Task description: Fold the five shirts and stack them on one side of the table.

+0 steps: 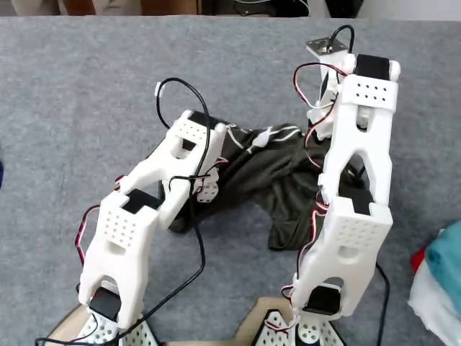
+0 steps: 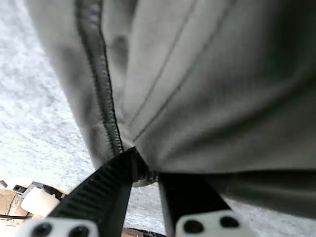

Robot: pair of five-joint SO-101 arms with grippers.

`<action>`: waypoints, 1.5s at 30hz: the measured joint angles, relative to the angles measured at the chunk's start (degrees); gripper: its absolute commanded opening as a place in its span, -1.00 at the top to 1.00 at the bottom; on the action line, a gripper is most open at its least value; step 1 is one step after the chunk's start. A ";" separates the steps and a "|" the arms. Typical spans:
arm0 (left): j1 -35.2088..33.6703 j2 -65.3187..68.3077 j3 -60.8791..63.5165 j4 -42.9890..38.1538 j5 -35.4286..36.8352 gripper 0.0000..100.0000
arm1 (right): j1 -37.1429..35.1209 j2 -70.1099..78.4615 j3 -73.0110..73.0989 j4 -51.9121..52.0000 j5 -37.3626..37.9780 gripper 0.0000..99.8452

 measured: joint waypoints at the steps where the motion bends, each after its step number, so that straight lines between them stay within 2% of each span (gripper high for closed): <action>1: 0.00 0.00 -0.35 0.44 0.00 0.96 | 0.00 0.00 0.00 0.00 0.00 0.99; 10: -0.44 0.18 -8.88 2.90 -0.62 0.96 | 0.00 0.00 0.00 0.00 0.00 0.99; 16: -3.08 0.26 -27.69 3.34 -4.48 0.96 | -0.62 -5.01 -3.34 0.00 -1.23 0.99; 21: -2.81 0.09 -42.81 3.34 -7.30 0.96 | -4.75 -13.10 -9.05 0.00 -1.58 0.99; 27: -4.13 -2.73 -56.09 3.69 -7.74 0.96 | -5.80 -21.01 -21.89 -1.93 -8.97 0.99; 37: -13.27 -18.64 -78.24 3.78 -7.56 0.96 | -5.01 -30.24 -47.21 -5.36 -18.81 0.99; 41: -17.85 -28.40 -80.18 3.78 -7.56 0.96 | -4.92 -35.25 -56.00 -5.36 -19.69 0.99; 45: -22.42 -39.56 -80.35 3.78 -7.56 0.96 | -5.01 -42.73 -56.44 -5.98 -19.69 0.99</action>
